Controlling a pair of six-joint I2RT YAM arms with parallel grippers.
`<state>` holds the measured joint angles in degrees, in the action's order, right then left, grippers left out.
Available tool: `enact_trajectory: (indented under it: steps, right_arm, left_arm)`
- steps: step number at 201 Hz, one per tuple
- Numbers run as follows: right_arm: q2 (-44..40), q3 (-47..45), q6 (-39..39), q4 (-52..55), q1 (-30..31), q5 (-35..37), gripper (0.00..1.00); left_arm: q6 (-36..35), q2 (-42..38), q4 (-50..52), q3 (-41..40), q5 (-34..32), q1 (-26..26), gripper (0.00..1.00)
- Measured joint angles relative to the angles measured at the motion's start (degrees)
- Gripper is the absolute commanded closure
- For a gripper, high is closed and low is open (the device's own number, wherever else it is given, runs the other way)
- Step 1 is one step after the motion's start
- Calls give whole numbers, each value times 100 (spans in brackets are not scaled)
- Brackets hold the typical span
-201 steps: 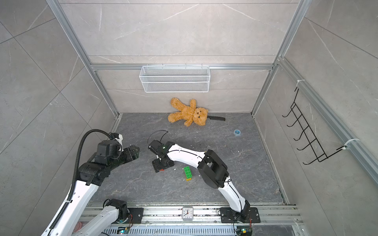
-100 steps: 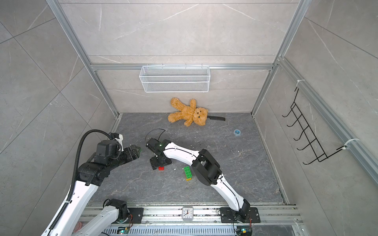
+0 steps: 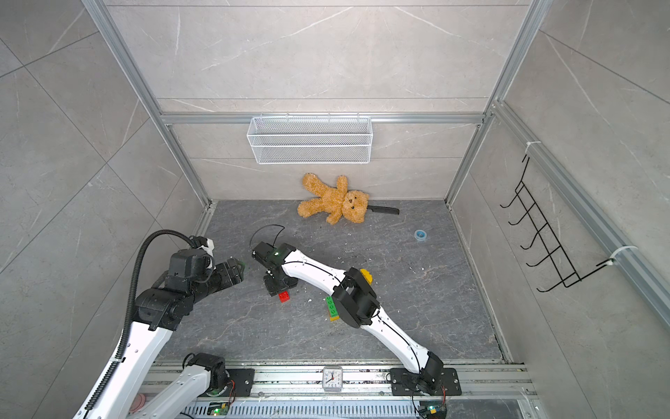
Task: Assemble an ice cream with lego
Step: Pick up the lego brick from the center of the board.
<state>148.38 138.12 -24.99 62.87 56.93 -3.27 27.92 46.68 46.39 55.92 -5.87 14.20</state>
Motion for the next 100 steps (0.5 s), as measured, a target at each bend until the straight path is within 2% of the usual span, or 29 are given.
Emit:
enact_trajectory:
  steps: [100]
  right_arm:
    - [492,940,131,846,146,435,65]
  left_arm:
    - [-4,-129,7,0,-2,0,14]
